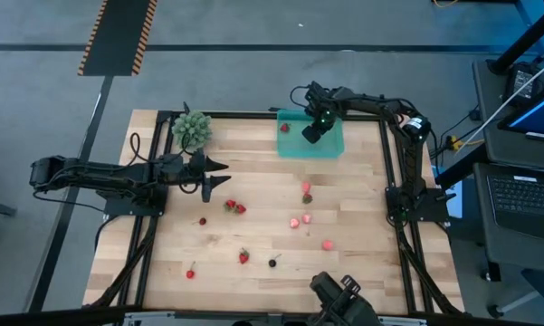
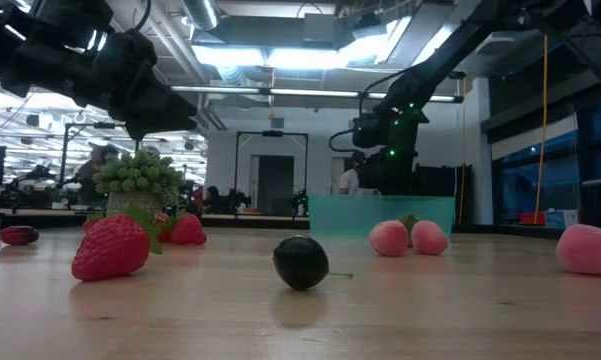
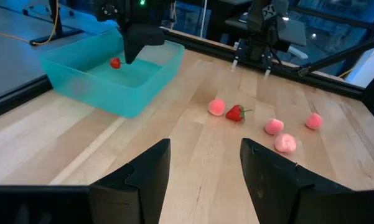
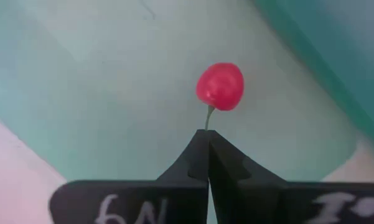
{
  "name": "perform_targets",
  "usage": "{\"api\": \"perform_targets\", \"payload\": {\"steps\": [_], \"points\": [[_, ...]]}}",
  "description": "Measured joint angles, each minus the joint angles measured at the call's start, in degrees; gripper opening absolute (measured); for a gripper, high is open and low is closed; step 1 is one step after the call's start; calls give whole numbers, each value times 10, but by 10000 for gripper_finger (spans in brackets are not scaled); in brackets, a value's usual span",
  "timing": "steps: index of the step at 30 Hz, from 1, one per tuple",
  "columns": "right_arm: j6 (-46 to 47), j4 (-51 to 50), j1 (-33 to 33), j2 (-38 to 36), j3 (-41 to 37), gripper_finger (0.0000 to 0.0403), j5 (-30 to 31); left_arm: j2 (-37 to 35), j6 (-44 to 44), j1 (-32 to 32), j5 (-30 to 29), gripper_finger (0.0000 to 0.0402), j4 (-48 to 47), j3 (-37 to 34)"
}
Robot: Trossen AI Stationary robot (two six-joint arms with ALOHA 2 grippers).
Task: Pick and placing Produce into tupperware
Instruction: Put the cherry into the blue bin, then put the strawberry into the blue bin
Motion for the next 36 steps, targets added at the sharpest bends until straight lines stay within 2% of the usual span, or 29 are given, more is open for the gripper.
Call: {"api": "perform_targets", "payload": {"steps": [4,13,19,24,32,36], "points": [[0,1,0,0,0,10,0,0,0,0,0,188,0,0],[0,-1,0,0,0,82,0,0,-1,0,0,188,0,0],[0,-50,5,-13,37,103,0,0,-2,0,0,188,0,0],[1,-51,32,-83,41,105,11,0,-2,0,0,188,0,0],[13,-65,99,-243,41,105,30,0,-3,0,-2,188,0,0],[7,-77,138,-314,41,105,30,1,-79,-2,8,188,-3,0]]}}
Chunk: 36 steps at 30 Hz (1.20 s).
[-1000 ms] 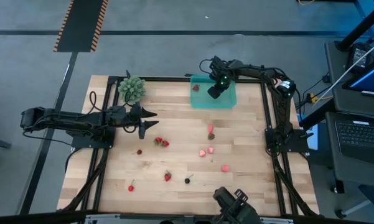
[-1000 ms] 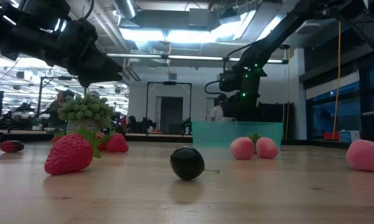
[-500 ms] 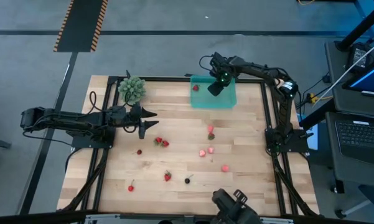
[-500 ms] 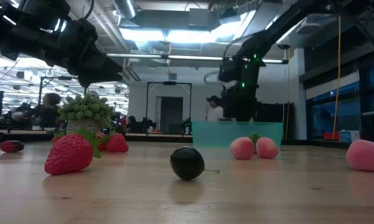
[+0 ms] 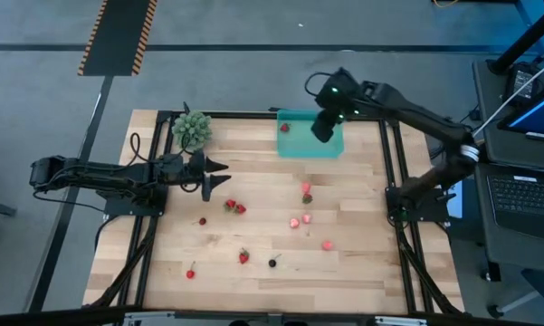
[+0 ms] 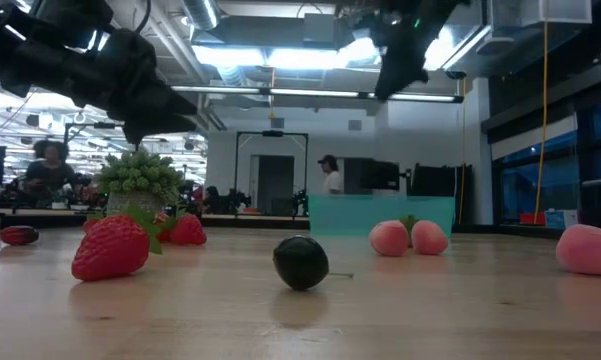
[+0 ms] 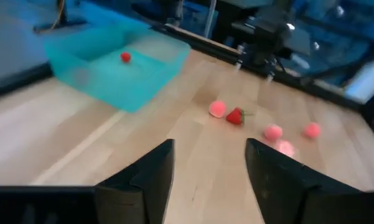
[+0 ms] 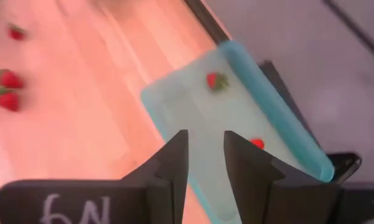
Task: Pick and placing Produce into tupperware
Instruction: Put the strawberry into the blue bin
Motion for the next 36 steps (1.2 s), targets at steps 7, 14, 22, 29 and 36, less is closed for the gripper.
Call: {"api": "perform_targets", "payload": {"steps": [7,14,22,29,36], "points": [[-8,-22,57,-79,0,105,13,64,-59,-57,-28,188,-62,75],[6,-68,79,-98,-1,105,61,169,-217,-99,-123,188,-577,297],[9,-119,79,-95,-1,105,63,249,-429,-104,-90,188,-704,325],[6,-117,79,-95,-1,105,63,293,-491,-101,-76,188,-730,306],[4,-116,79,-95,-1,105,62,317,-501,-79,-121,188,-706,306]]}}
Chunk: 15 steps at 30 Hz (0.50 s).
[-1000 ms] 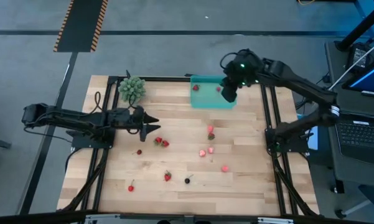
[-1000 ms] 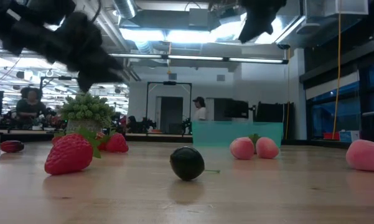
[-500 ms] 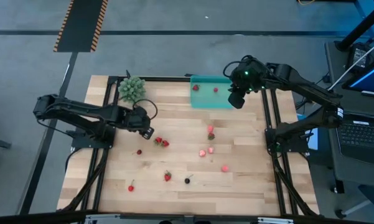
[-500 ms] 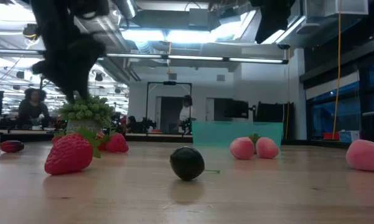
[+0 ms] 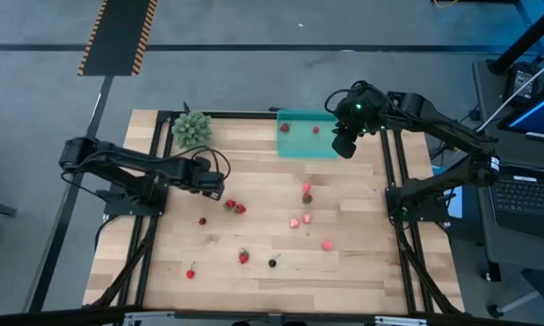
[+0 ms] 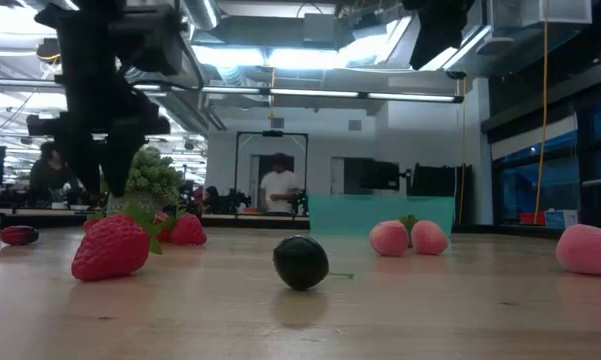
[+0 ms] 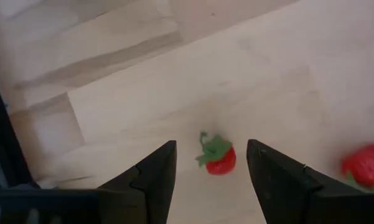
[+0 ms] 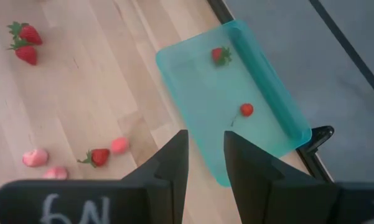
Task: Pick and placing Produce into tupperware
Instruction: Put the strawberry into the blue bin
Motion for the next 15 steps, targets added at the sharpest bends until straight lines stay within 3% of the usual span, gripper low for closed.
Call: {"api": "perform_targets", "payload": {"steps": [15], "points": [[-26,0,0,0,0,105,0,76,-65,9,20,188,4,0]]}}
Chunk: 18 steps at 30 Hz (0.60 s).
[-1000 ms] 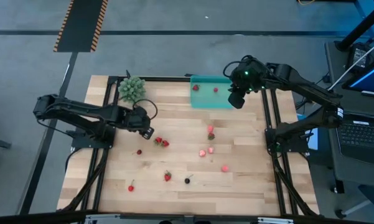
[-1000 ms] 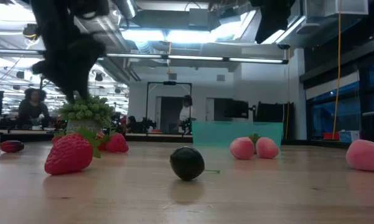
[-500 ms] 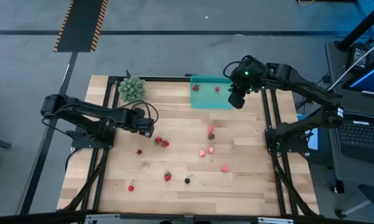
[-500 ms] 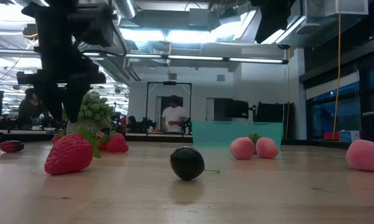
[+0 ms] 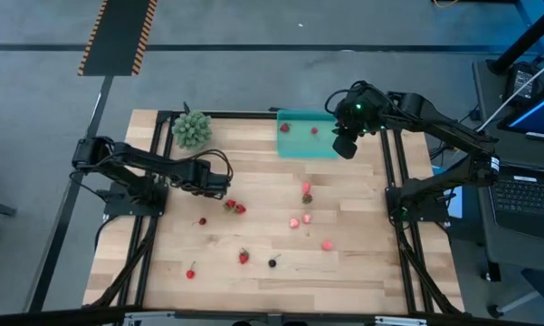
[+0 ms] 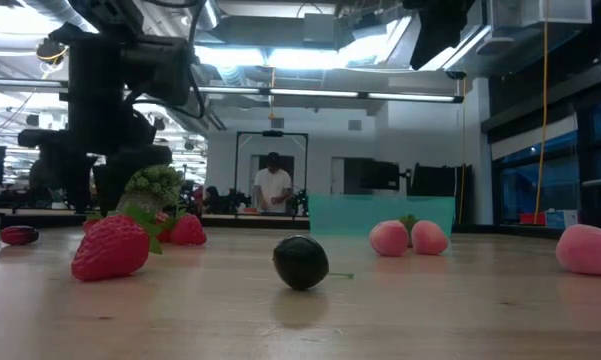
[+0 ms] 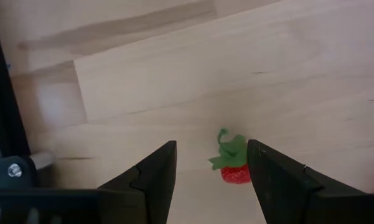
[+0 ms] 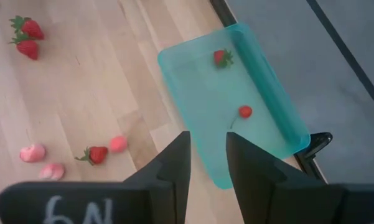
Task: Pick and placing Produce into tupperware
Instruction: Put the strawberry into the blue bin
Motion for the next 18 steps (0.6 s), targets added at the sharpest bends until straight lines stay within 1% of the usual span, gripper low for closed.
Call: {"api": "perform_targets", "payload": {"steps": [6,13,18], "points": [[-2,0,0,0,0,105,0,2,3,4,-11,181,17,0],[-2,0,0,0,0,105,0,2,5,14,-14,140,16,0],[-2,0,0,0,0,105,0,2,35,18,-7,113,43,0]]}}
